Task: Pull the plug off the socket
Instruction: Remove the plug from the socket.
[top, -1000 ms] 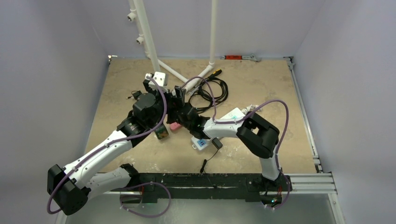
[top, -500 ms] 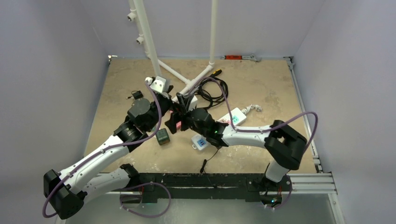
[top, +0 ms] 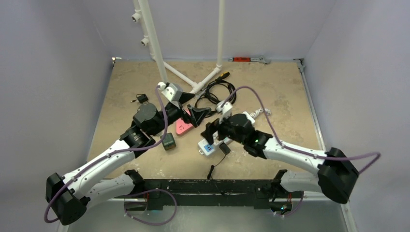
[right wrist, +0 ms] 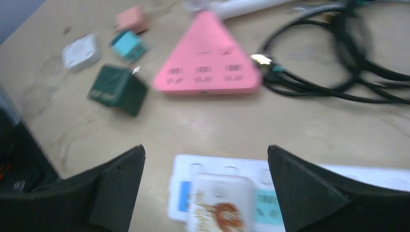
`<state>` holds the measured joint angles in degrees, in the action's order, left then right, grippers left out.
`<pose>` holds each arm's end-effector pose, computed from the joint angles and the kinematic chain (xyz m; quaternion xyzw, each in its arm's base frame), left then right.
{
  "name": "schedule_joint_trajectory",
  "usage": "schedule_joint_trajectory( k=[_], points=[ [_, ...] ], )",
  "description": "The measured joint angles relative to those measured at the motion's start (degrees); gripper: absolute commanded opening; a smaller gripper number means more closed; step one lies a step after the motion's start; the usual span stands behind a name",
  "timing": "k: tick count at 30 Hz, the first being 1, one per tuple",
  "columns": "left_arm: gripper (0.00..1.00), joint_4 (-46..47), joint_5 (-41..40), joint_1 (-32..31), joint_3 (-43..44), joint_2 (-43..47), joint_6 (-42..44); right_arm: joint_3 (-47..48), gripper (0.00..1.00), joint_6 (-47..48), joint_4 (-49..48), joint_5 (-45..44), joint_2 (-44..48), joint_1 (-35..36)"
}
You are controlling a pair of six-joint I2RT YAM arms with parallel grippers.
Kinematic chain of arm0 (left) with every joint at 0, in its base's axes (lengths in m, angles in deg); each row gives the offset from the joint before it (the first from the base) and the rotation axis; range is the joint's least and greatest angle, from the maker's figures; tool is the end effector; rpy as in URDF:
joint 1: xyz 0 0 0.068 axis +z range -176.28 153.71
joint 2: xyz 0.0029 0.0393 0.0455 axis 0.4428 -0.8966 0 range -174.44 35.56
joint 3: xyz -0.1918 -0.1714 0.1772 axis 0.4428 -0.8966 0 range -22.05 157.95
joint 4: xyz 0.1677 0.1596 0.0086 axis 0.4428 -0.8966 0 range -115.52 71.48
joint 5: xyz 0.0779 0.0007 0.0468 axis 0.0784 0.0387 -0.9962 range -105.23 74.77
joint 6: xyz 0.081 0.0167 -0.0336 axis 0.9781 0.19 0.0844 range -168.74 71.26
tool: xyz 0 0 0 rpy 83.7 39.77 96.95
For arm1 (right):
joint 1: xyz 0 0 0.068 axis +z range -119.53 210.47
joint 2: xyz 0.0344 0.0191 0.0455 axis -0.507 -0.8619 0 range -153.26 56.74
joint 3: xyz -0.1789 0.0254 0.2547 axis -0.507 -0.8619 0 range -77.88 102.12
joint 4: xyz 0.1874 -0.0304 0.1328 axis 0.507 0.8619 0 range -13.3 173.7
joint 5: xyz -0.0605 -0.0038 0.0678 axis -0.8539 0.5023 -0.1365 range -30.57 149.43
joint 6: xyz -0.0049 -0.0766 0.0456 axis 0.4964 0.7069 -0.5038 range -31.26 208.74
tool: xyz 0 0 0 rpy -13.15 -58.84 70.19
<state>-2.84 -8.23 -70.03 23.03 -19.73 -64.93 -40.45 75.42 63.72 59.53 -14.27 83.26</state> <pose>0.1516 -0.1583 0.3999 0.2038 0.6412 -0.4046 0.6194 0.1663 0.2192 0.2797 -0.2781 0.7736 0.3112 0.4768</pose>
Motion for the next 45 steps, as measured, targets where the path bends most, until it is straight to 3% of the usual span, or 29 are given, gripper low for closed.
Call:
schedule_joint_trajectory(
  k=[4,11,18,22,26,32,45],
  points=[
    [0.99,0.3,2.6,4.0,0.1,0.7,2.1,-1.0,0.99,-4.2,0.9,-6.5,7.4,-8.1],
    [0.99,-0.5,14.2,4.2,1.3,-5.4,2.6,-0.3,0.99,-6.8,2.2,-11.3,9.9,-8.2],
    [0.99,-7.5,10.3,2.5,3.8,-9.7,4.6,1.0,0.99,-7.7,7.6,-12.8,11.0,-9.1],
    [0.99,-13.1,5.4,-4.1,3.9,-13.4,7.3,1.2,0.97,-8.3,10.9,-11.0,11.7,-12.6],
    [0.98,-17.2,5.5,-8.0,3.9,-18.4,8.1,1.2,0.91,-8.7,14.3,-10.5,11.0,-15.3],
    [0.96,-18.3,6.7,-8.0,3.9,-23.9,7.7,1.2,0.81,-8.7,16.3,-10.3,8.6,-15.5],
    [0.86,-18.4,4.5,-8.0,4.6,-29.2,6.4,1.2,0.75,-9.2,17.8,-13.1,2.9,-15.3]
  ],
)
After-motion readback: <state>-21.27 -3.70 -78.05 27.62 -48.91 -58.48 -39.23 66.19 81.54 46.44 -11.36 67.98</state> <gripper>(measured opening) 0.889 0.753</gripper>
